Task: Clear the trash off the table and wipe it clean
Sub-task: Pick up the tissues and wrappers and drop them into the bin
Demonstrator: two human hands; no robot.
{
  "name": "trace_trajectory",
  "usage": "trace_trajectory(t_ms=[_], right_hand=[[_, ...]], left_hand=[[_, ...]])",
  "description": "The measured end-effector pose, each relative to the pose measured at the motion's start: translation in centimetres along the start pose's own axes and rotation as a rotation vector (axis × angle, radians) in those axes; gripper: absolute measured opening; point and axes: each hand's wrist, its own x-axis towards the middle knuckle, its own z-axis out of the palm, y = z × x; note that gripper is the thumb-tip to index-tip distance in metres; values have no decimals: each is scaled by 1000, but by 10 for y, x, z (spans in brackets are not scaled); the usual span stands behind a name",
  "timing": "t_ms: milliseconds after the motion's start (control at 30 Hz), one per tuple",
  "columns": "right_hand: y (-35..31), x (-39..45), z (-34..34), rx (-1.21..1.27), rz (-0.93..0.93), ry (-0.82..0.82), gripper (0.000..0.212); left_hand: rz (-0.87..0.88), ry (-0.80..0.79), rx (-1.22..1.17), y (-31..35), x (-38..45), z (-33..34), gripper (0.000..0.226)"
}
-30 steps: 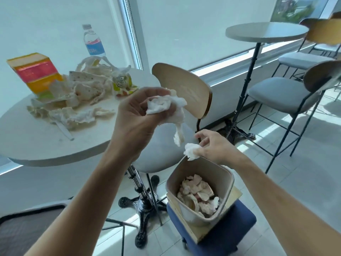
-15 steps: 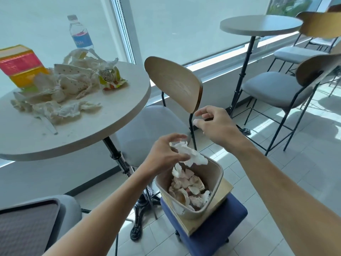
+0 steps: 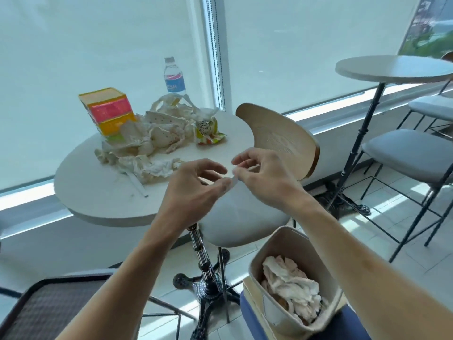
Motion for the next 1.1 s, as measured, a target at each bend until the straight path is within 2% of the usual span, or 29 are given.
trace_trajectory(t_ms=[100,300,400,467,633,767,900,1100], right_hand=[[-22,19,34,-55,-64,-58,17],[-50,57,94,-374,-88,-205,46],[-53,71,118,-559,-52,-219,54],[-54,78,127,-628,-43,-195,51],[-56,92,132,-600,-62,-106,17],[-59,96,133,-616,-43,-101,15],[-58,99,131,-577,-37,-72,10],[-57,92,113,-272,-36,52,13]], left_hand=[[-5,121,26,-11,7,-39,9],[-75,268,136,-45,20,-106,7],[-119,302,223,-64,27,-128,10],[-143,303,248,-75,31,-139,13],[-136,188,302,-91,41,-148,43],[-102,77,361,-94,51,-143,69],[-105,15,427,-95,59,-137,64],[-99,30,417,-96,63,-132,43]])
